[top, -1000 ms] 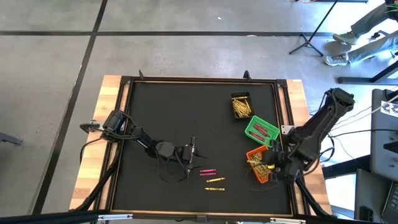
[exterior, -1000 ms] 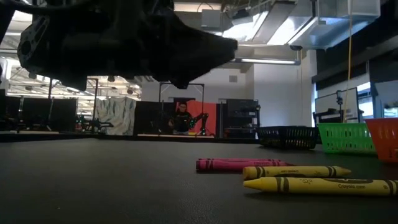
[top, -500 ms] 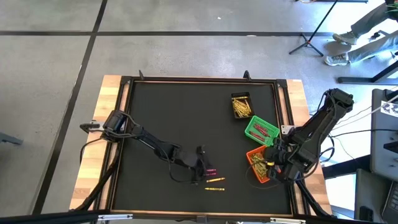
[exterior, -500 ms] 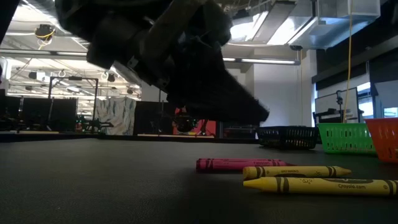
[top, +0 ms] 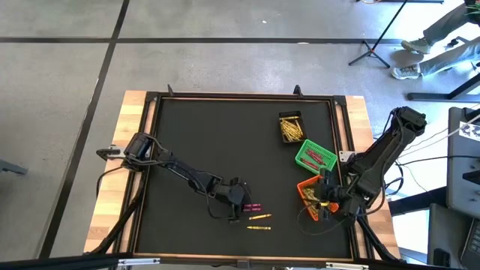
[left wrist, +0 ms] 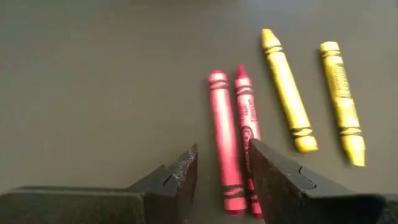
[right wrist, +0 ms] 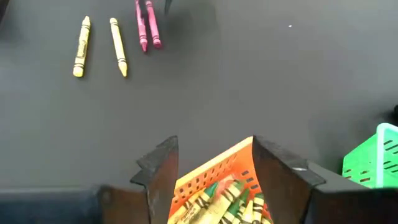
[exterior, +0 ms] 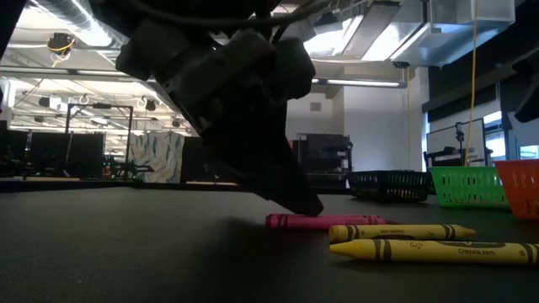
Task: Sort crayons
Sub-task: Put the red crayon into the green basket
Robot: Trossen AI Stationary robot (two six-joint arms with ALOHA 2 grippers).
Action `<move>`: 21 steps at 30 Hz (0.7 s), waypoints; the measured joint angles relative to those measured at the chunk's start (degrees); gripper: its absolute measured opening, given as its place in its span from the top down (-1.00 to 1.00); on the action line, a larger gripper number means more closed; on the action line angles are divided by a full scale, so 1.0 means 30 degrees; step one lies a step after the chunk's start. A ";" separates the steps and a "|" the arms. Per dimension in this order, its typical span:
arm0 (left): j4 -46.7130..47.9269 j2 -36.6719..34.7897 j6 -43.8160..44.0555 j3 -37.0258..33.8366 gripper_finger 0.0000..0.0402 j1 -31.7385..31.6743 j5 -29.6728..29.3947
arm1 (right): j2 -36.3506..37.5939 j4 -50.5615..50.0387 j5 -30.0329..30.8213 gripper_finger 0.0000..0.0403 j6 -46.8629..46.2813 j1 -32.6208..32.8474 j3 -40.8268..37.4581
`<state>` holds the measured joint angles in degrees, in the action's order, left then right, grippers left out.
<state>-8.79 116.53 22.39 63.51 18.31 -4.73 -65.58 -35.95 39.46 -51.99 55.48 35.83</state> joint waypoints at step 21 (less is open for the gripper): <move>0.1165 0.0087 -0.2113 0.0015 0.75 -0.0058 -0.1085 | 0.0000 0.9317 0.1702 0.01 0.5617 -0.0021 -0.3006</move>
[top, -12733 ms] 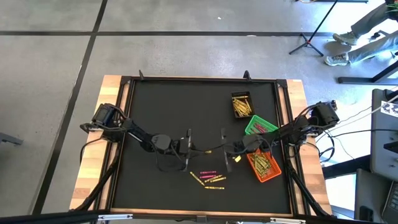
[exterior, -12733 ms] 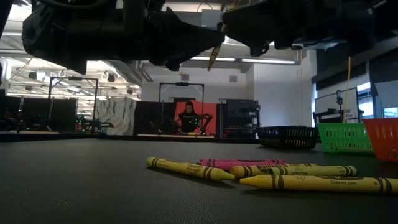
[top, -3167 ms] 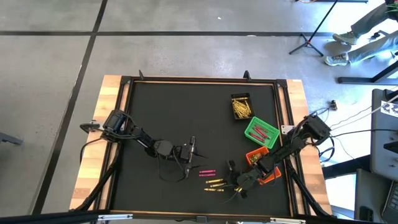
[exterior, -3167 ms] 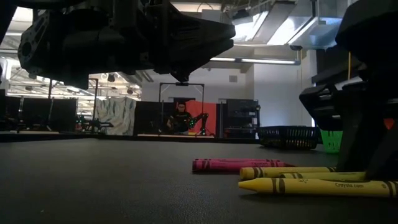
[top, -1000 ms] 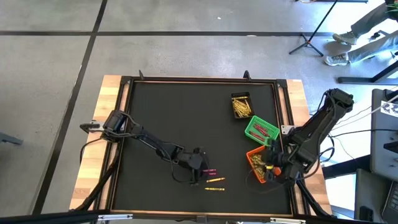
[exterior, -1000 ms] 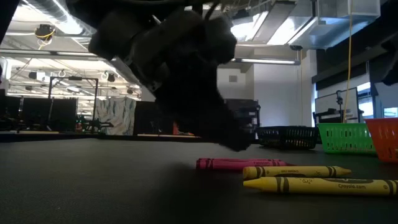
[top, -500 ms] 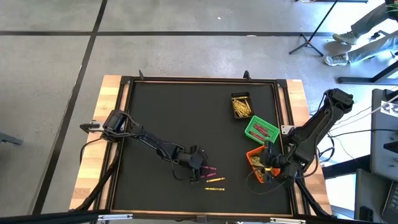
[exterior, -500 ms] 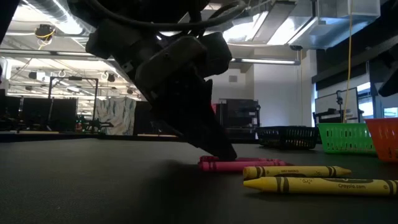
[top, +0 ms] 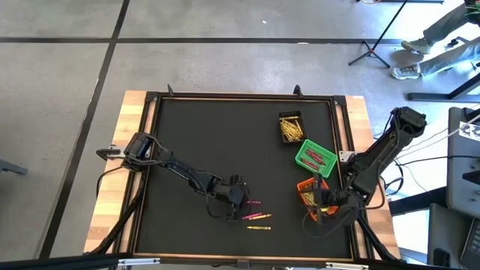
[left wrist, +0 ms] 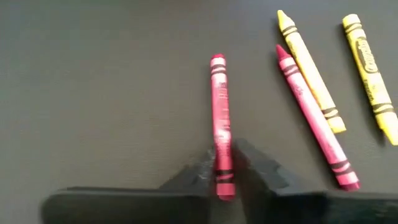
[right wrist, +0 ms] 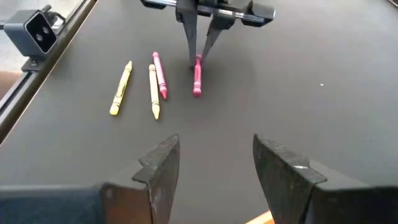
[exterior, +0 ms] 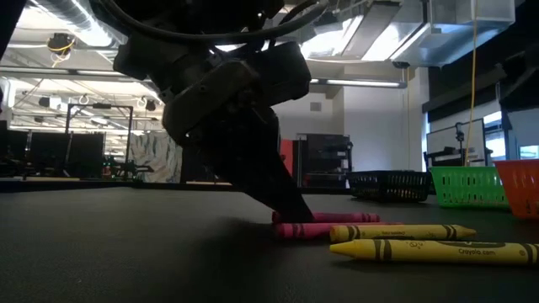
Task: Sort crayons
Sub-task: Put the red crayon into the green basket
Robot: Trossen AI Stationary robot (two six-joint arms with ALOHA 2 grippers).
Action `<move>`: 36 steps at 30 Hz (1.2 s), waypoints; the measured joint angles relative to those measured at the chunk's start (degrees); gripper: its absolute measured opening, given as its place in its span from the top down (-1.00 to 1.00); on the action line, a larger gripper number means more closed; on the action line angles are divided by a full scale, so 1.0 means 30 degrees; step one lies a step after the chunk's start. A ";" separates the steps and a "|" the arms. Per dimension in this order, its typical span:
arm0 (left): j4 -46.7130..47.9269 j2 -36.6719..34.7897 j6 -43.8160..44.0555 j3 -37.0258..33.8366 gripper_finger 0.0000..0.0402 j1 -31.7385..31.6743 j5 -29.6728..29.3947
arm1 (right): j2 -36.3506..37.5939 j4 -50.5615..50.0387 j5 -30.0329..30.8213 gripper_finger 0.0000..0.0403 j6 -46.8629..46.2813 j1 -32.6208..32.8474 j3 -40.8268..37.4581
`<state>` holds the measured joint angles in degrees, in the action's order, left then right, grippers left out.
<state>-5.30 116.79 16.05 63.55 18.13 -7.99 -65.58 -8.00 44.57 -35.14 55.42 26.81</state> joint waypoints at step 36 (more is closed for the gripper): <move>-2.1245 0.0066 -0.7144 -0.4634 0.98 -0.1526 -0.0069 | -0.4421 1.4337 -0.0789 -0.03 1.1517 -0.6083 -0.0598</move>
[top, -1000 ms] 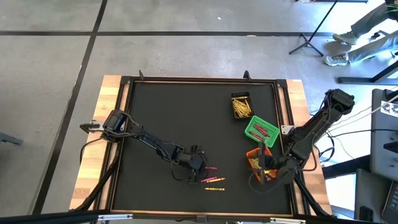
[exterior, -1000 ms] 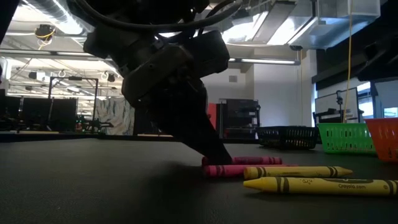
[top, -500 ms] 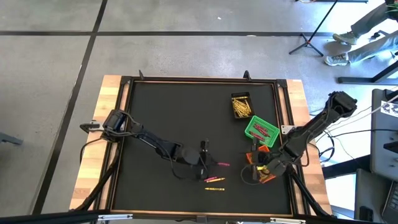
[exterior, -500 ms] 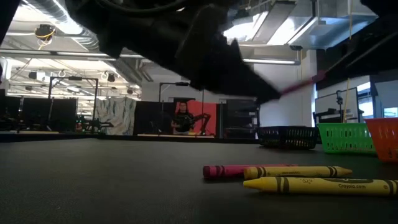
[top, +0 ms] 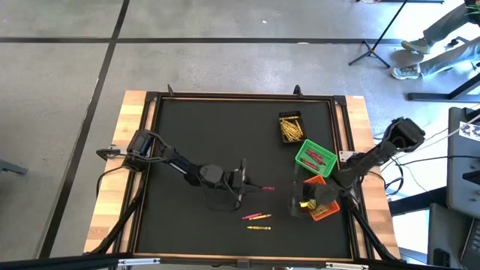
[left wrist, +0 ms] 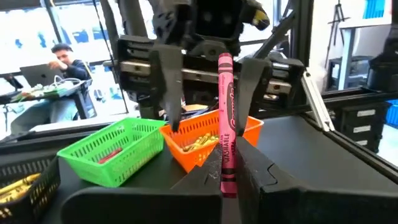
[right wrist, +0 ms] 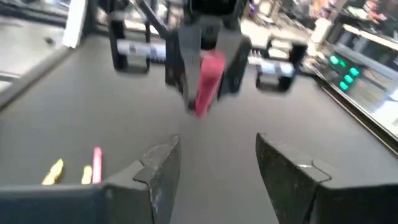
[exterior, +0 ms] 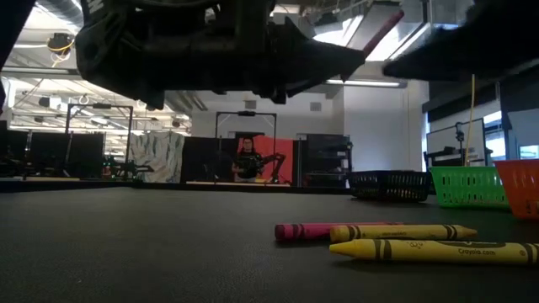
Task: Sort crayons
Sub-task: Put the red crayon into the green basket
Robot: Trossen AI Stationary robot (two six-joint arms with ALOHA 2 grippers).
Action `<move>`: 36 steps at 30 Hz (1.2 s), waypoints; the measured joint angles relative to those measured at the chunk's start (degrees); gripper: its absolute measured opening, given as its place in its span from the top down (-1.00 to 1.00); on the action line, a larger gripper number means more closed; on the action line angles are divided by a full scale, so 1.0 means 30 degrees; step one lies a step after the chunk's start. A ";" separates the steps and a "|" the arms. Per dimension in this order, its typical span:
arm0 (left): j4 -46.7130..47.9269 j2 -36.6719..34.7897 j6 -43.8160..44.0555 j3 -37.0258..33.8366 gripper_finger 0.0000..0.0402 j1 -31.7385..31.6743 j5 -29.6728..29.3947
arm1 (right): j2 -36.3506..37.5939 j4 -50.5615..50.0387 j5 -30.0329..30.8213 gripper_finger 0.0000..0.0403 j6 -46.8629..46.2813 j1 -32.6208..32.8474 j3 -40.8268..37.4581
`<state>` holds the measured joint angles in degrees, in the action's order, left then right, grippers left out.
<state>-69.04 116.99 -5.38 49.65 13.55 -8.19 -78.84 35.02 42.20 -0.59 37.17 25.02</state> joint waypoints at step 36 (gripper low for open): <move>0.2396 -0.0015 -0.0274 0.0022 0.44 0.0703 -0.1968 | 0.3540 -0.3177 -0.5362 0.93 0.2698 -0.2777 0.0337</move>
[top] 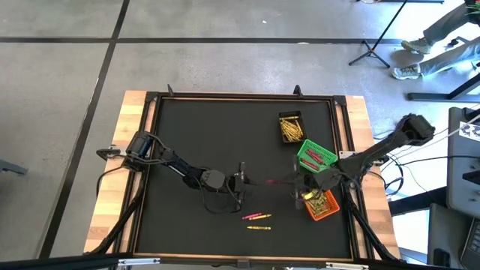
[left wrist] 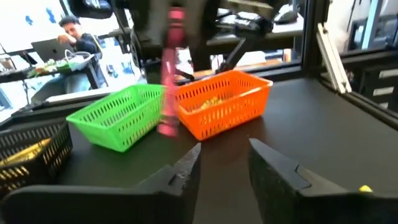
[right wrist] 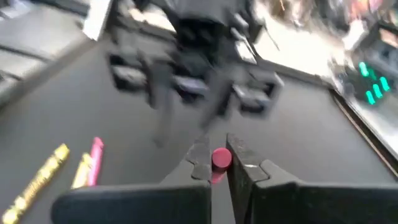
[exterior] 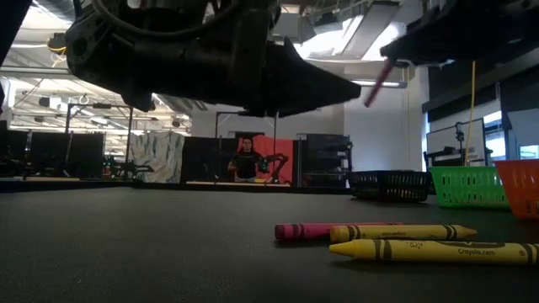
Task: Sort crayons
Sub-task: Put the red crayon into the green basket
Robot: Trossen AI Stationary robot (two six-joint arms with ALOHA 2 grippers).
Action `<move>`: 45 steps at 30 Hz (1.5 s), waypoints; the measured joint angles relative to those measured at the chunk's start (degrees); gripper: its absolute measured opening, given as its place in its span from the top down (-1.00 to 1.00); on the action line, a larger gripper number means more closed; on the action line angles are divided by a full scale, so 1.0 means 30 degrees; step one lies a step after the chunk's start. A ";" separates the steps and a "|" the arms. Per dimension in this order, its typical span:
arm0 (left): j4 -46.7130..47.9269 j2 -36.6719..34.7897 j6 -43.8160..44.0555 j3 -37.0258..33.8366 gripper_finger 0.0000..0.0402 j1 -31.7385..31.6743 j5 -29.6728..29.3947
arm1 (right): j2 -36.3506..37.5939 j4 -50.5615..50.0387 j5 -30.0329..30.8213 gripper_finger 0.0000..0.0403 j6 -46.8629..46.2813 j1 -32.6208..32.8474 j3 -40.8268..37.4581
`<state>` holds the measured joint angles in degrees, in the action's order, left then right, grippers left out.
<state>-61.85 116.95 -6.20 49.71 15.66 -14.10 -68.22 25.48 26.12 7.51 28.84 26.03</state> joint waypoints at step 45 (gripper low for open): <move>0.1256 0.0000 0.1481 0.0000 0.41 0.0050 0.0691 | 0.4896 -1.8656 -0.3424 0.08 -1.2901 -0.2731 0.2656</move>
<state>-58.08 116.95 -1.76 49.71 15.81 -12.02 -53.54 -30.48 15.85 -31.19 20.65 33.99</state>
